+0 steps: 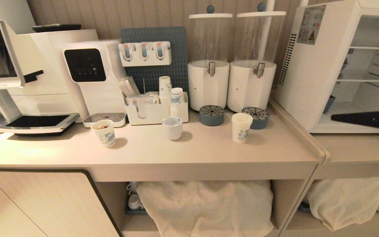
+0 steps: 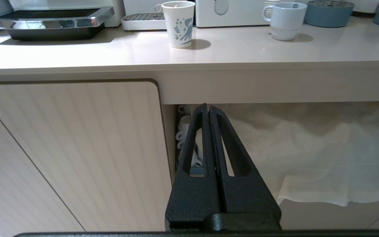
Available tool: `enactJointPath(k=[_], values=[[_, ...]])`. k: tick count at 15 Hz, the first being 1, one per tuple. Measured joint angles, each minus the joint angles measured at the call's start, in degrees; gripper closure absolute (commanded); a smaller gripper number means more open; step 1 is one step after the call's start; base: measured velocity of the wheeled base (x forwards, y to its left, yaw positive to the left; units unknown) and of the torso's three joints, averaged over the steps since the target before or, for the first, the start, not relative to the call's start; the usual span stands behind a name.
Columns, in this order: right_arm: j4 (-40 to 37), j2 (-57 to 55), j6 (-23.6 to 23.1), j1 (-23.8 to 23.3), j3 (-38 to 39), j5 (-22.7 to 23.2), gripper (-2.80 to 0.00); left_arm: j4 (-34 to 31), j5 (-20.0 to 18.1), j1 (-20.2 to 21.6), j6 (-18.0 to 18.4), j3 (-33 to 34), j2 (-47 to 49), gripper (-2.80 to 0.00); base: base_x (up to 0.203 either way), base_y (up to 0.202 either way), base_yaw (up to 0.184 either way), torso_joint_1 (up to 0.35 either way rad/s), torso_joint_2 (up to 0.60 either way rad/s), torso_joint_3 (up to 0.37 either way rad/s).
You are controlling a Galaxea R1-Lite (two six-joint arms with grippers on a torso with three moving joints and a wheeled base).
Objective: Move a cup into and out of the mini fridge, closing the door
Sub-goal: Put the paper cup in the freezer
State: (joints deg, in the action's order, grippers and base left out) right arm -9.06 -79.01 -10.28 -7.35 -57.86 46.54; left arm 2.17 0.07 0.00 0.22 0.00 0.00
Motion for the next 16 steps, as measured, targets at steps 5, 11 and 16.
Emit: enactJointPath(k=[5, 11, 16], values=[[19.8, -19.3, -8.7, 2.1, 4.9, -4.4, -2.8, 0.0, 0.1, 0.0, -0.1, 0.0, 0.0, 0.0, 0.0, 0.0, 0.0, 0.0, 0.0, 0.0], [44.1, -39.3, -5.3, 9.9, -1.4, -17.5, -2.8, 0.0, 0.2, 0.0, -0.1, 0.0, 0.0, 0.0, 0.0, 0.0, 0.0, 0.0, 0.0, 0.0], [43.0, -47.0, -4.5, 14.4, -9.6, -17.7, -2.8, 0.1, 0.1, 0.0, -0.3, 0.0, 0.0, 0.0, 0.0, 0.0, 0.0, 0.0, 0.0, 0.0]])
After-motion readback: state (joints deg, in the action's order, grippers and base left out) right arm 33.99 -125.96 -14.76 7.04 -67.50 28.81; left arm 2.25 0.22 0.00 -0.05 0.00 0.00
